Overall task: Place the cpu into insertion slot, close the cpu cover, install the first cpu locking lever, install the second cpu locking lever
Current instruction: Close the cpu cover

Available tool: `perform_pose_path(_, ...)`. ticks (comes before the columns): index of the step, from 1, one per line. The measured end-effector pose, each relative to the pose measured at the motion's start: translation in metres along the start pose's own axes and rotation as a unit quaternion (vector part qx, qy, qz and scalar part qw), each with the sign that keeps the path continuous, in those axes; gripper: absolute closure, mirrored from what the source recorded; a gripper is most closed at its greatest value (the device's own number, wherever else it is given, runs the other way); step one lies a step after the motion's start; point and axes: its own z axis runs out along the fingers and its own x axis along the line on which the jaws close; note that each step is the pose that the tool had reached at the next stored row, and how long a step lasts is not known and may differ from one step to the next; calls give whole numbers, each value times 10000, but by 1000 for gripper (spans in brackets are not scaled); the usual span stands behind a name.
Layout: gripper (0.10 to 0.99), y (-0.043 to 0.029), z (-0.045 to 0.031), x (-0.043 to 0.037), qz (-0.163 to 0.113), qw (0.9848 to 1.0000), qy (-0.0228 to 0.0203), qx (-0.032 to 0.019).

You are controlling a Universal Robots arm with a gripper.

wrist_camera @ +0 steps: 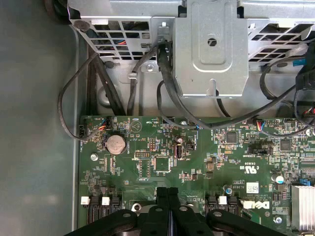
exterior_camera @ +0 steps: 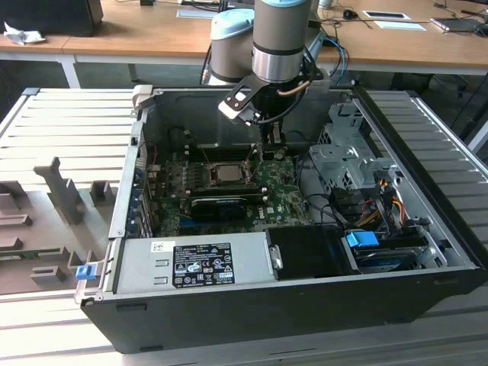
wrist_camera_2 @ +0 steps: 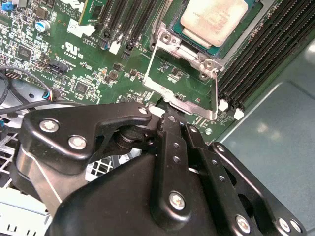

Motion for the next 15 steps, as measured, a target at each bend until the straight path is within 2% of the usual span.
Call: perform_pose_path(15,980,-79,-4,1,0,10000,0,0)
